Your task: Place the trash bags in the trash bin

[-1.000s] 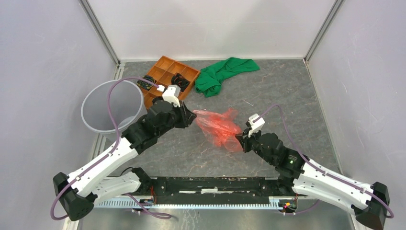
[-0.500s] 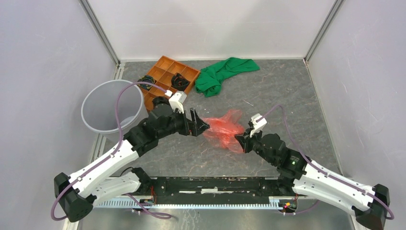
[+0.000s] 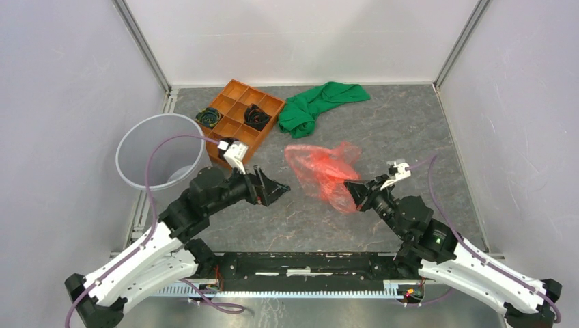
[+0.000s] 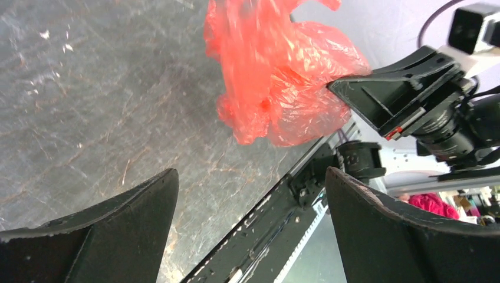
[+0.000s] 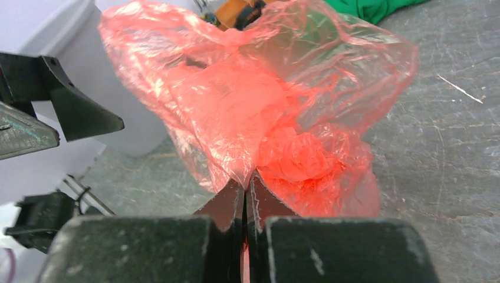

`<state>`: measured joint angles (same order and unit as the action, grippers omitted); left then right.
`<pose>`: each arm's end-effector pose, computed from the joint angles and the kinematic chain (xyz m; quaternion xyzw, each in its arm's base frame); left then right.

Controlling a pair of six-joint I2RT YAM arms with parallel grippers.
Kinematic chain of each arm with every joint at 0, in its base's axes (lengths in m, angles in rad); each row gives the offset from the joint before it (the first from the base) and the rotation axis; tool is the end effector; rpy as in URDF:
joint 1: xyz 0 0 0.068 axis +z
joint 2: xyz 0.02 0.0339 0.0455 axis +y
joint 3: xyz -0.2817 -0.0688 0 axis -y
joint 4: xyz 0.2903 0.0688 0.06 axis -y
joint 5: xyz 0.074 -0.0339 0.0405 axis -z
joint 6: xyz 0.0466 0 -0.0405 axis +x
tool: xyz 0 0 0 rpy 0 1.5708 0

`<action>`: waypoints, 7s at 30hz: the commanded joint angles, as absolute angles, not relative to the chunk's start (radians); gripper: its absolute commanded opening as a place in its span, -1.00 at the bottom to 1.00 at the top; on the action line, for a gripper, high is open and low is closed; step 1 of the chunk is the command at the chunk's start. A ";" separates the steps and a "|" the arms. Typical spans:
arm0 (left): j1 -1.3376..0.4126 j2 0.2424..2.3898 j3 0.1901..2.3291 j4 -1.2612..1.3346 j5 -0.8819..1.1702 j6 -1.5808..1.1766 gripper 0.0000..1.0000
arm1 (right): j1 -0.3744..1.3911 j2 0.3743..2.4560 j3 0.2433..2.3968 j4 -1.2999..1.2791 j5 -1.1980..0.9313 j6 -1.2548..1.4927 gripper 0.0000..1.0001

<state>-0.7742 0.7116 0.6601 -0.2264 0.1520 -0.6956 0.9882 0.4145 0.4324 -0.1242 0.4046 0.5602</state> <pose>0.1489 -0.1554 0.3095 0.0770 0.7935 -0.4477 0.4050 0.1075 0.1298 0.2797 -0.0235 0.7404 0.3510 0.5727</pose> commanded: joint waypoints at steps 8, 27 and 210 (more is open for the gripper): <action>-0.772 0.694 0.549 0.141 0.226 -0.838 1.00 | 0.991 0.423 0.537 0.056 0.330 0.655 -0.98; -0.755 0.961 0.617 0.346 0.248 -0.915 -0.42 | 0.990 0.390 0.503 0.093 0.294 0.705 -0.98; -0.855 1.554 0.487 0.759 -0.280 -0.775 0.36 | 0.708 0.672 0.744 -0.263 0.098 0.396 -1.00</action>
<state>-0.8631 1.4944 0.4377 0.6426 -0.2150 -0.8104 0.7113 0.6899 0.7235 -0.2707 0.1081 0.3996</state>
